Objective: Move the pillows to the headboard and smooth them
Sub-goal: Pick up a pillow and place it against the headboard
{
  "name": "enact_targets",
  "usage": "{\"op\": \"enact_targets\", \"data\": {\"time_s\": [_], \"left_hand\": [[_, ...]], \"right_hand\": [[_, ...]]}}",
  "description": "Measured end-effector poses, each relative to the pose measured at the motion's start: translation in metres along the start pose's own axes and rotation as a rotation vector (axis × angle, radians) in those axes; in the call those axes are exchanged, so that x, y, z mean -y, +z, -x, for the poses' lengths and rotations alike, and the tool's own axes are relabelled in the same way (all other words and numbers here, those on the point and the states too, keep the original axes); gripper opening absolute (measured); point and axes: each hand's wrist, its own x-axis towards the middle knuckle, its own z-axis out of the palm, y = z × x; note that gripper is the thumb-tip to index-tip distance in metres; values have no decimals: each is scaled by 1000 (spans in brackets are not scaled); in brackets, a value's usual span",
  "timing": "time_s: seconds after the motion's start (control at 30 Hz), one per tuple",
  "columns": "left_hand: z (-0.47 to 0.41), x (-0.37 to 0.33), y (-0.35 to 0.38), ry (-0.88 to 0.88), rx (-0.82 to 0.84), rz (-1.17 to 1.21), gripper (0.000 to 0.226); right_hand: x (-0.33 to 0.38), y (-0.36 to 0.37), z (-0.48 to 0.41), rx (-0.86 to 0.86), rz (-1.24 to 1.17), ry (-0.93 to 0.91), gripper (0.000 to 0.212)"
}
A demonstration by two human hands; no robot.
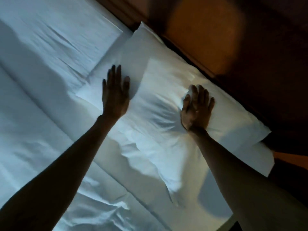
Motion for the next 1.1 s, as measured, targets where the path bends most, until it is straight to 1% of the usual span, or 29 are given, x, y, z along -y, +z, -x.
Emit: {"op": "enact_targets", "data": {"time_s": [0.07, 0.13, 0.23, 0.3, 0.4, 0.43, 0.53, 0.57, 0.6, 0.63, 0.7, 0.77, 0.83, 0.87, 0.9, 0.97, 1.07, 1.1], "left_hand": [[51, -50, 15, 183, 9, -9, 62], [93, -66, 38, 334, 34, -53, 59], [109, -42, 49, 446, 91, -156, 57], [99, -17, 47, 429, 58, -201, 56], [81, 15, 41, 307, 24, -250, 56], [77, 22, 38, 223, 20, -250, 57], [70, 34, 28, -202, -17, -173, 62], [66, 40, 27, -304, -18, -153, 64], [63, 42, 26, -353, -2, -157, 67], [64, 39, 24, -365, 18, -166, 68], [80, 11, 19, -327, 2, -96, 68], [108, -21, 24, -180, 7, -54, 67], [150, -54, 43, -20, 52, -76, 64], [170, -69, 51, 5, 73, -70, 63], [187, -80, 57, -8, 94, -50, 63], [217, -88, 60, 17, 120, -31, 64], [243, -75, 37, 192, 213, 7, 60], [249, -69, 23, 200, 225, 41, 56]], "right_hand": [[-1, -1, 0, 1, 19, 1, 45], [-3, -2, 2, -6, 16, -17, 44], [-4, -6, 5, -3, 8, -28, 45], [1, -7, 7, -21, 6, -24, 45], [8, -8, 10, -39, 1, -22, 46], [8, -10, 10, -28, -4, -25, 47], [0, -19, 14, 83, -41, -52, 53], [-2, -20, 15, 132, -51, -57, 55], [-4, -21, 17, 167, -55, -55, 56], [-6, -22, 19, 191, -55, -53, 58], [-9, -27, 25, 221, -51, -58, 60], [-9, -31, 30, 227, -45, -65, 62], [-12, -35, 38, 247, -40, -91, 63], [-15, -38, 41, 262, -36, -104, 64], [-18, -42, 44, 279, -36, -115, 64], [-26, -52, 54, 295, -41, -145, 64], [-32, -70, 68, 355, -32, -184, 62], [-30, -79, 72, 392, -32, -184, 61]]}}
